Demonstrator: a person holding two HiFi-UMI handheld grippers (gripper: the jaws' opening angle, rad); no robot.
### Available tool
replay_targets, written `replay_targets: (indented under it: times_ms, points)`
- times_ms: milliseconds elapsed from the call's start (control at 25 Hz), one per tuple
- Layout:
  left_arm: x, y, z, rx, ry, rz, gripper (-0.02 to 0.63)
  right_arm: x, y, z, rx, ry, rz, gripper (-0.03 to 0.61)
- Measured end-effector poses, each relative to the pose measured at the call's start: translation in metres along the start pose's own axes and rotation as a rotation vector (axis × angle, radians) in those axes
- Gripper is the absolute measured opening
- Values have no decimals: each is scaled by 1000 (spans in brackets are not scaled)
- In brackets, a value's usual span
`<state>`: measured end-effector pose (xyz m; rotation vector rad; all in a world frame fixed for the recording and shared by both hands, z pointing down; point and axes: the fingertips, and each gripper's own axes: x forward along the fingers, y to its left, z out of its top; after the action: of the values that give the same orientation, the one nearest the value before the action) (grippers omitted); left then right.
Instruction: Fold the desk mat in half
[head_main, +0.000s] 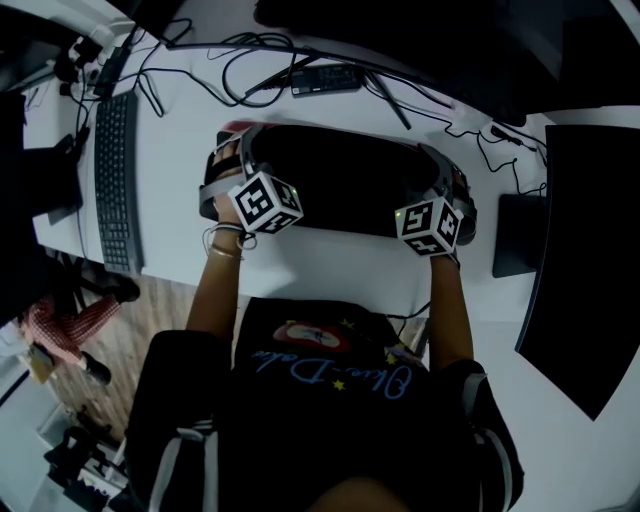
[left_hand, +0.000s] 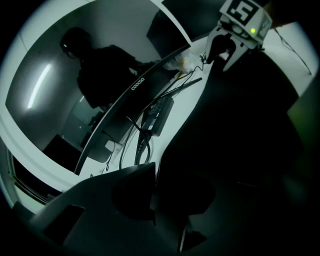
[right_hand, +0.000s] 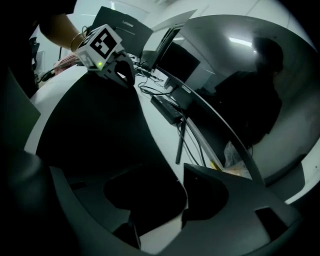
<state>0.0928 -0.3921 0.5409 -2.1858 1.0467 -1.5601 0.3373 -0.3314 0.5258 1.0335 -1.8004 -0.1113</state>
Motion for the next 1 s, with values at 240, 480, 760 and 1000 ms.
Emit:
replay_targets:
  times_ms: [240, 480, 760, 1000]
  points:
    - [-11, 25, -2, -171, -39, -2, 232, -30, -39, -3, 100, -36, -117, 238]
    - [-62, 38, -12, -266, -128, 38, 231, -83, -33, 9, 194, -125, -146, 238]
    - [-114, -27, 5, -224, -214, -95, 229, -128, 21, 3, 318, -160, -96, 238]
    - [-139, -90, 61, -119, -301, -217, 123, -143, 62, -26, 359, -90, -92, 238]
